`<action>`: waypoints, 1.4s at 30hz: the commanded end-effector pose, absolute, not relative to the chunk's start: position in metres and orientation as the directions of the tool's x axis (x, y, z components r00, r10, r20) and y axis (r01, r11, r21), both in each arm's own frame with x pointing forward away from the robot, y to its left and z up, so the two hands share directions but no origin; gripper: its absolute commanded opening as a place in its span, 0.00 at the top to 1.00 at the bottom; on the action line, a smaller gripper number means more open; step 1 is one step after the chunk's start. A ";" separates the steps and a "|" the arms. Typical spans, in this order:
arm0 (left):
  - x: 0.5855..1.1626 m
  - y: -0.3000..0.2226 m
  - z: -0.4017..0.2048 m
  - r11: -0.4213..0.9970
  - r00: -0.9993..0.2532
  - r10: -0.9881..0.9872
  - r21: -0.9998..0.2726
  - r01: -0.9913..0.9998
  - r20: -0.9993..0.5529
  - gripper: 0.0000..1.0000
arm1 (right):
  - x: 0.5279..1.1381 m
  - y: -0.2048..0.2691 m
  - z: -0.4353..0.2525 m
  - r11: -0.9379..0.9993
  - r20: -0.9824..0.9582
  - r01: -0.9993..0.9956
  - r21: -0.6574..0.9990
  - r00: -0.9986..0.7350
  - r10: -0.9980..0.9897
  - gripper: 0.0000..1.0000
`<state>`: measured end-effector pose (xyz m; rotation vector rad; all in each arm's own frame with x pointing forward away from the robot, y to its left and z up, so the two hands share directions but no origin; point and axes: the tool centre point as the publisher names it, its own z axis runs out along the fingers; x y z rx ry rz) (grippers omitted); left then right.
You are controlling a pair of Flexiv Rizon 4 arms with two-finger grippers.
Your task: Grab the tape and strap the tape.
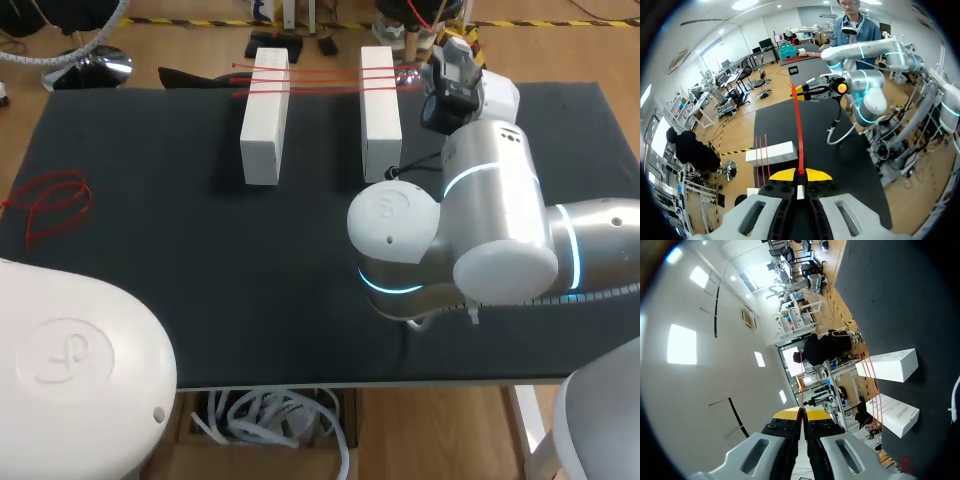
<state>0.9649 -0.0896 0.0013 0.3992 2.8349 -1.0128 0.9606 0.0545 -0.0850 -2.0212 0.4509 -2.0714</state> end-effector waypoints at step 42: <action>0.954 -0.102 -0.007 0.741 -0.971 0.190 -0.628 0.237 -0.142 1.00 | 0.962 0.043 -0.072 -0.998 0.987 -0.049 0.037 -0.154 0.044 1.00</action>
